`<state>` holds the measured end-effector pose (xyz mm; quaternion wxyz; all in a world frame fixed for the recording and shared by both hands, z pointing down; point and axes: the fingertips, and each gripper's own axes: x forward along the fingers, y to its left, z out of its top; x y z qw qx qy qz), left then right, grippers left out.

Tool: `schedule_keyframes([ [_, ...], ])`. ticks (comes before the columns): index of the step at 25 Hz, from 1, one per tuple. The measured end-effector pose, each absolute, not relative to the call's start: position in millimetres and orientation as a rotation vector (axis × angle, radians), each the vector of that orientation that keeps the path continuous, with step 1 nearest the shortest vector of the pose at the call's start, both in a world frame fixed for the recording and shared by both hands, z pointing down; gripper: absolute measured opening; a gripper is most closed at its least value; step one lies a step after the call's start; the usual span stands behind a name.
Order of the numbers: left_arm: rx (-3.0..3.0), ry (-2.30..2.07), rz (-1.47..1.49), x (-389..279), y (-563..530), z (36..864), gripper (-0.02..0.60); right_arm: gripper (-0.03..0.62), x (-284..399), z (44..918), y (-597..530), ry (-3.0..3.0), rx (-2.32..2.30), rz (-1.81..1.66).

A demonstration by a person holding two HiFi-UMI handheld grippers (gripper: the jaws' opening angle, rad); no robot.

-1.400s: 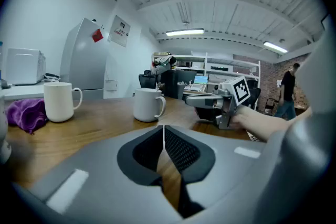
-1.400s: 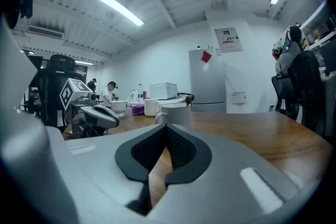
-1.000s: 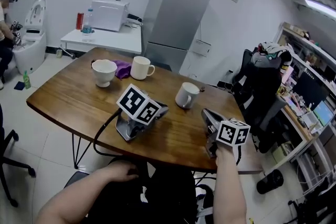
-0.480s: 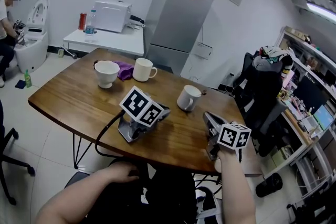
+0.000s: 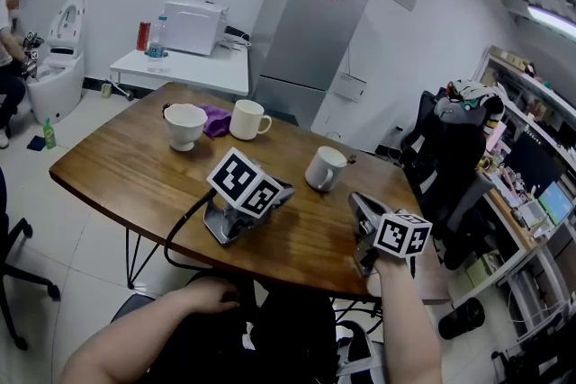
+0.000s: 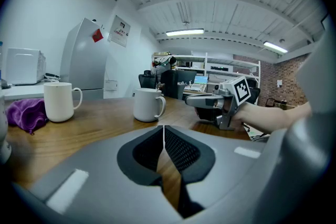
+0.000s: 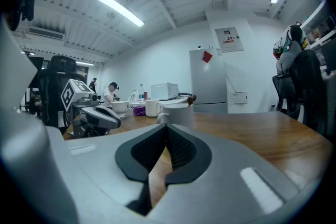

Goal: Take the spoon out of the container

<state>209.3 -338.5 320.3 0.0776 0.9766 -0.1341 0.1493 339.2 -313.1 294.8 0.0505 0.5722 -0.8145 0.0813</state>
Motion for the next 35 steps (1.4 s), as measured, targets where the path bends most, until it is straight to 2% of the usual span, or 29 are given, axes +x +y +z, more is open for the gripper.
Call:
schedule_keyframes([
  [22,2.924,-0.403,0.449,210,-339,319,0.012,0.005,358,269,-340,-2.393,1.905,0.256],
  [35,2.924,-0.404,0.448,210,-338,319,0.012,0.048,372,258,-367,-2.329,1.994,0.272],
])
